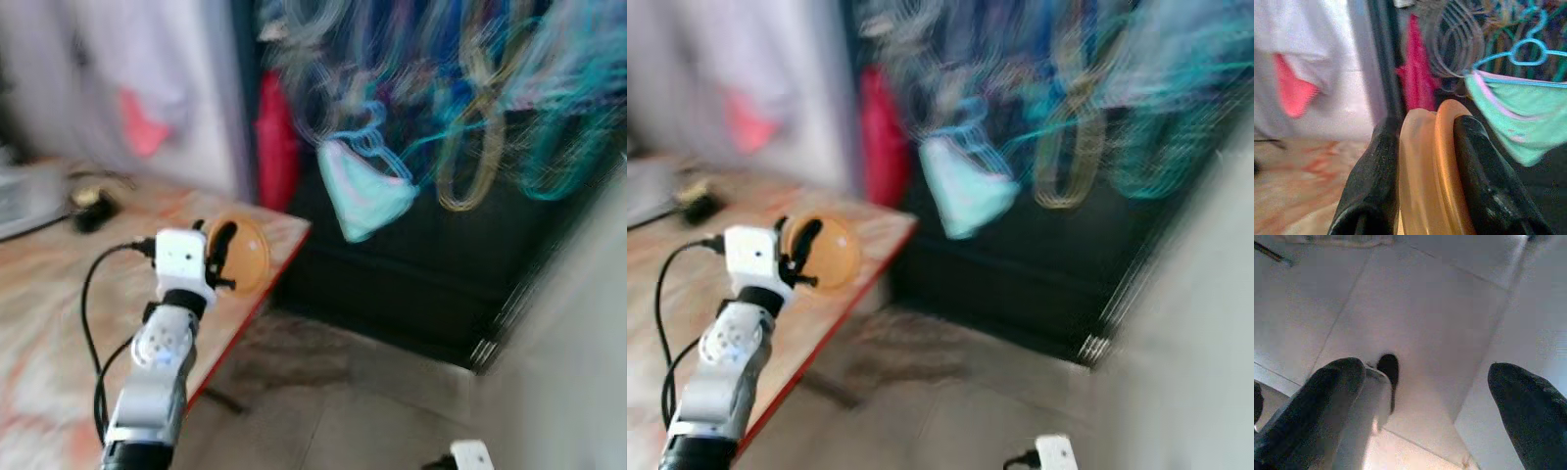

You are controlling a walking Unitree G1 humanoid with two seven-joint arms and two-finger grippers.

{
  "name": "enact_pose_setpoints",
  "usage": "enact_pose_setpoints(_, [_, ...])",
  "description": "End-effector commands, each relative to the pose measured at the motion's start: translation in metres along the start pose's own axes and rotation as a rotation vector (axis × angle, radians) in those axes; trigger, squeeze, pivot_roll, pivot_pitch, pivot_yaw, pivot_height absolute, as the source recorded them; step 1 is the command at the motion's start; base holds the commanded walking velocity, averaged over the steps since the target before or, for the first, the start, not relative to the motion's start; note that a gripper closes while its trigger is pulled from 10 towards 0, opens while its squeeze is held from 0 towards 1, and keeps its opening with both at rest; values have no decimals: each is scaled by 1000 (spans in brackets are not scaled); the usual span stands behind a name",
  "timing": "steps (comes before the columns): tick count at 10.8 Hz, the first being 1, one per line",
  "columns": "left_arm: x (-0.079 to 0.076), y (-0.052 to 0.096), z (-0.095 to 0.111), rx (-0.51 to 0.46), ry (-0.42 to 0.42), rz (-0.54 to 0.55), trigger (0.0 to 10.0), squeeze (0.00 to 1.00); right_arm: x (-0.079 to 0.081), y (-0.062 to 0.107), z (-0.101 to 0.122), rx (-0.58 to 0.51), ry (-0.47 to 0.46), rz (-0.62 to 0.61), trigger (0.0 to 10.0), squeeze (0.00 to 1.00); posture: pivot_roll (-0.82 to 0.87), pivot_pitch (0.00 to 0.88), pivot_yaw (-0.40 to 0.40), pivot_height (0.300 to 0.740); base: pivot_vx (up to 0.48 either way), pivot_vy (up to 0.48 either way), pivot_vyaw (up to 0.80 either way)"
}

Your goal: Restocking fridge

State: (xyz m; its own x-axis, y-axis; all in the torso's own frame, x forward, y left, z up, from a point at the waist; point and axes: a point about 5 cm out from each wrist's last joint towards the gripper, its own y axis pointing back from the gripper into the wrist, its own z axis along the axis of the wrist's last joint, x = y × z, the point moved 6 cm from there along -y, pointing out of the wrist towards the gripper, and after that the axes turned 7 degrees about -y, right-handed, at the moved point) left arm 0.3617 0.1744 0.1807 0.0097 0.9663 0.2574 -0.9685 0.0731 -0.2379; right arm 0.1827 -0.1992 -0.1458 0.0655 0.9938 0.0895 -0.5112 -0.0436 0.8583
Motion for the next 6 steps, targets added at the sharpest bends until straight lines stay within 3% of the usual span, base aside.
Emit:
enact_pose_setpoints(1, [2,-1,2,-7,-4,-2,10000,0,2,0,-1,3,-10,5,10000,0,14,0,30,740,0,0,-800])
enact_pose_setpoints(4, [-1,-1,-3,9,6,-13,10000,0,2,0,-1,6,-8,9,10000,0,13,0,29,740,0,0,-800])
enact_pose_setpoints(6, [-4,3,-20,64,15,-30,10000,0,2,0,-1,7,-8,10,10000,0,10,0,28,740,0,0,-800])
